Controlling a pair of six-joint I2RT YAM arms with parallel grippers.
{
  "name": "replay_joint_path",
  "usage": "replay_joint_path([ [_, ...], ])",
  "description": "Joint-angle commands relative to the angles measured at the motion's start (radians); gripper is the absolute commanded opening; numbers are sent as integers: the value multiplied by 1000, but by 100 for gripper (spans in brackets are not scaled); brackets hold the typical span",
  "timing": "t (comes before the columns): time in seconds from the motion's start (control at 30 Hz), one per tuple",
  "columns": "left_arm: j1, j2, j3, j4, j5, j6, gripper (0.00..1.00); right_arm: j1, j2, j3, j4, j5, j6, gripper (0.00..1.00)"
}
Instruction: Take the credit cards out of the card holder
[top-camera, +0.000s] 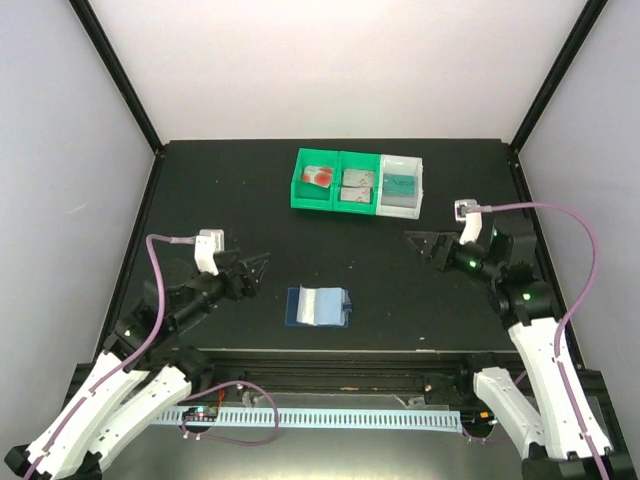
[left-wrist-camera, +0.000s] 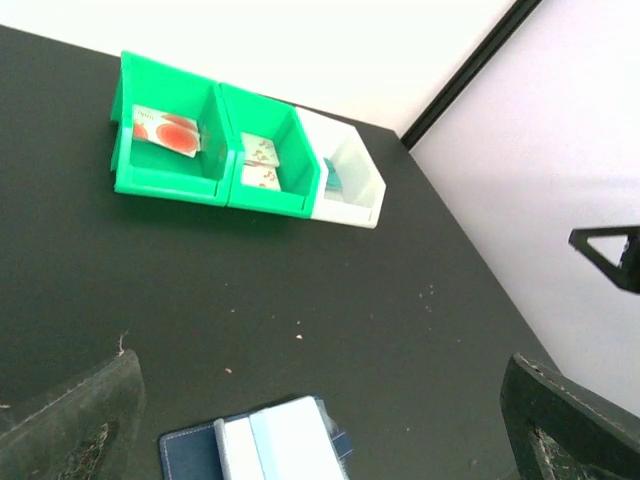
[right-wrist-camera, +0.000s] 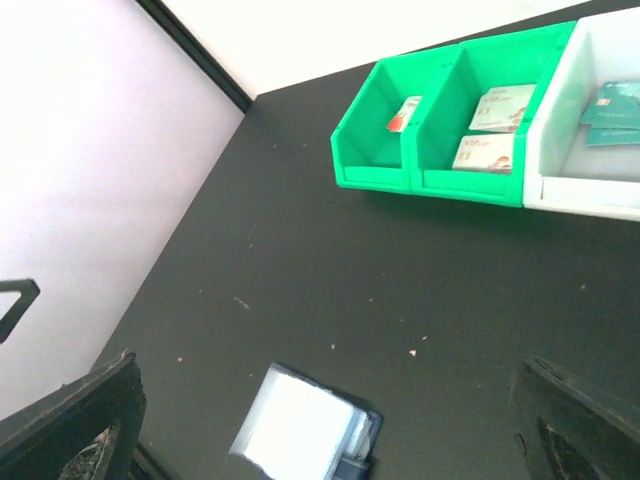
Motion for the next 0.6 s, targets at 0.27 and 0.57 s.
replay_joint_path([
  [0.27, 2, -64, -36, 56, 37, -19, 99, 4, -287, -201, -45, -77, 76, 100],
  [0.57, 1, -105, -133, 91, 46, -60, 99, 4, -323, -260, -20, -109, 122, 100],
])
